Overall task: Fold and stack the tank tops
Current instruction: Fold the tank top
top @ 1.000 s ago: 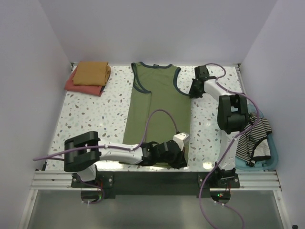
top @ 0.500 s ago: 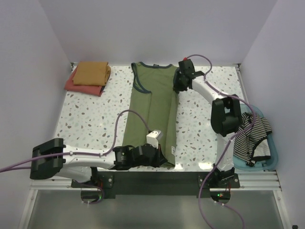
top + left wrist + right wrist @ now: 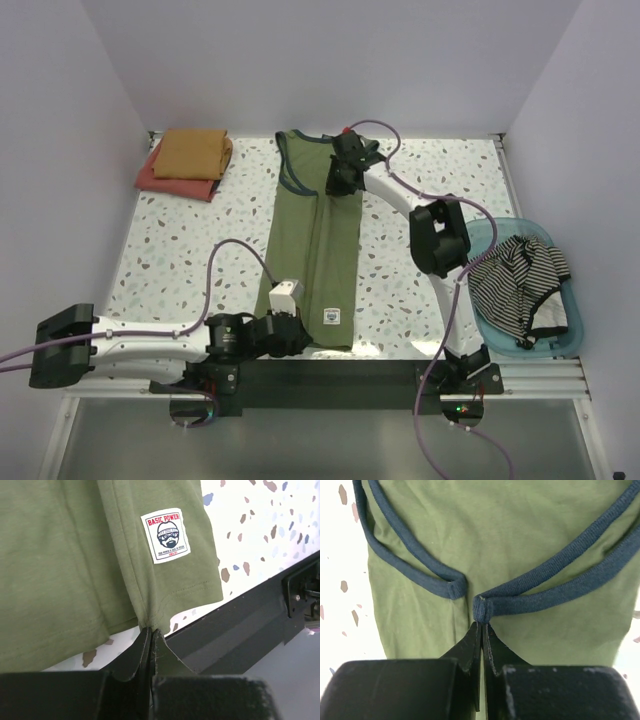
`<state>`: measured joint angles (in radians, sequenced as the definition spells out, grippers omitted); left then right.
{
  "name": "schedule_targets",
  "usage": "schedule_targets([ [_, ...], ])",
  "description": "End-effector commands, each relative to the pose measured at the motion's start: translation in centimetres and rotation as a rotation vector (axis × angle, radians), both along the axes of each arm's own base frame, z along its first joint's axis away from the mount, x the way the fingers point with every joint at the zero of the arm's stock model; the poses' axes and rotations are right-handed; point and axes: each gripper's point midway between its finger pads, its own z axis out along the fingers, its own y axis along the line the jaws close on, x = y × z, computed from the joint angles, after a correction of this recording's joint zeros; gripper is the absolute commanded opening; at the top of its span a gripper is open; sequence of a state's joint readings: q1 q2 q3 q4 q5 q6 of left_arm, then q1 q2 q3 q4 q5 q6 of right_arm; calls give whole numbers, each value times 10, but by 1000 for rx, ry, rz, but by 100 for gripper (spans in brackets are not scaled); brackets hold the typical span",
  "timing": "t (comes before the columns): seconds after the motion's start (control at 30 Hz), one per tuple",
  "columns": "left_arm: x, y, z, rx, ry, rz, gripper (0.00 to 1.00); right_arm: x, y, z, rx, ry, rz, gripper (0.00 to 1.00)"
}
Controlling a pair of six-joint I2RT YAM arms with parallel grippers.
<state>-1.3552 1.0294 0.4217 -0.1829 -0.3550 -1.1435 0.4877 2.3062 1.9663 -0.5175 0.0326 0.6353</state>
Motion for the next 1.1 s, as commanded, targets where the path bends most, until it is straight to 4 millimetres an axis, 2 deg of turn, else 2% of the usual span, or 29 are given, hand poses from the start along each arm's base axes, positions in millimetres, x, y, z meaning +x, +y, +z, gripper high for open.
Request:
schedule_targets([
  [0.0, 6, 17, -3, 29, -8, 69, 0, 12, 17, 24, 44, -54, -11, 0],
  [0.37, 4, 28, -14, 62, -3, 72, 0, 12, 34, 11, 39, -40, 4, 0],
  [0.4, 5, 28, -14, 64, -5, 69, 5, 12, 35, 8, 38, -35, 7, 0],
  [0.43, 5, 28, -13, 66, -6, 68, 14, 13, 35, 8, 39, -34, 6, 3],
  [0.5, 6, 27, -9, 66, -17, 70, 34, 12, 37, 11, 51, -39, 15, 16],
  [0.53, 8, 27, -5, 60, -23, 73, 39, 13, 39, 15, 61, -51, 20, 21],
  [0.57, 11, 28, 2, 57, -38, 86, 42, 12, 40, 18, 65, -54, 28, 29],
  [0.6, 13, 28, 7, 54, -52, 87, 46, 13, 40, 22, 69, -62, 32, 33],
  [0.73, 26, 34, 38, 46, -114, 148, 50, 10, 39, 62, 80, -120, 63, 48],
  [0.77, 31, 42, 41, 69, -135, 178, 50, 9, 38, 69, 76, -128, 66, 54],
  [0.8, 33, 46, 44, 71, -138, 204, 50, 8, 36, 74, 68, -134, 67, 55],
  [0.83, 36, 48, 52, 65, -145, 230, 51, 3, 32, 78, 58, -125, 65, 55],
  [0.87, 41, 63, 52, 111, -162, 274, 51, -2, 27, 93, 56, -140, 58, 54],
  [0.9, 44, 68, 53, 116, -158, 312, 54, -14, 21, 84, 41, -105, 55, 54],
  [0.93, 47, 73, 58, 121, -162, 341, 55, -21, 19, 85, 45, -104, 56, 53],
  [0.97, 49, 88, 55, 172, -167, 377, 57, -35, 18, 112, 72, -143, 63, 50],
  [1.0, 54, 95, 55, 170, -151, 431, 60, -57, 8, 84, 47, -77, 54, 47],
  [1.03, 55, 99, 56, 173, -144, 443, 61, -66, 7, 81, 57, -78, 55, 44],
  [1.07, 59, 104, 58, 155, -124, 465, 61, -95, 4, 79, 56, -55, 77, 42],
])
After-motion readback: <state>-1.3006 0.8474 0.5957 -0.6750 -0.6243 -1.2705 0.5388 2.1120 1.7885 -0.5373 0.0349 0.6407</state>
